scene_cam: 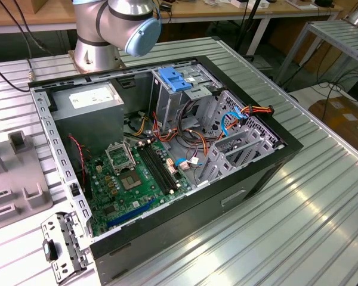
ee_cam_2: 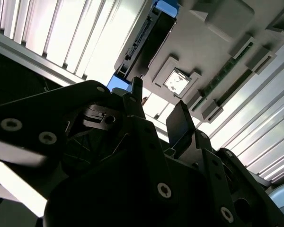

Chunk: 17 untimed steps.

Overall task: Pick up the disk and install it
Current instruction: 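Pick up the disk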

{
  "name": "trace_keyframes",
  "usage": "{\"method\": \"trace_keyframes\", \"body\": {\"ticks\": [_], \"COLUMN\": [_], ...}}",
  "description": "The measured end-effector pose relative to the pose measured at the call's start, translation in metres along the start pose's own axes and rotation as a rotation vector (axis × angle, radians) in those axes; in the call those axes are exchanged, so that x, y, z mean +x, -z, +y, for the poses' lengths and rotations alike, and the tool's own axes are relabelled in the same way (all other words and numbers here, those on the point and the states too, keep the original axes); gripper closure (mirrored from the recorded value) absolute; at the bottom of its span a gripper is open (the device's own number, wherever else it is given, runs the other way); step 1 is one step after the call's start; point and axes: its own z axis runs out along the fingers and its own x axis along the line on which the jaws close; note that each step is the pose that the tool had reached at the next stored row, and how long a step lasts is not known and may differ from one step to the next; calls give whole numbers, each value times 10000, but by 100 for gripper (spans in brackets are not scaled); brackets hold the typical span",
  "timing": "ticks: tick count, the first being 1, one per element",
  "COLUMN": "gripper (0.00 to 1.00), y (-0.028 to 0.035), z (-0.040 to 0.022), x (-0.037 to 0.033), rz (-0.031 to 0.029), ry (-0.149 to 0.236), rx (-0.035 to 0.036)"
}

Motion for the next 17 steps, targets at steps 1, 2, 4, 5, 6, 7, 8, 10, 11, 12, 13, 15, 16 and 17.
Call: {"method": "trace_keyframes", "body": {"ticks": [1,2,4,5,6,7,8,10,11,12,13,15,16,17], "gripper": [52,52,52,52,52,52,52,52,52,52,52,52,52,52], "y": [-7,-12,-21,-30,-35,-40,-48,-71,-85,-93,-144,-166,-185,-202], "z": [0,0,-1,0,-1,-1,-2,-2,-3,-3,-4,-1,1,5], "x": [-2,-3,-5,-12,-18,-24,-36,-74,-94,-103,-151,-167,-180,-192], "rz": [0,0,0,-1,-1,-1,-6,-23,-31,-35,-53,-57,-59,-59], "ry": [0,0,0,-2,-1,0,0,2,4,8,28,37,46,56], "rx": [0,0,0,2,0,1,1,0,0,0,-1,-2,-4,-5]}}
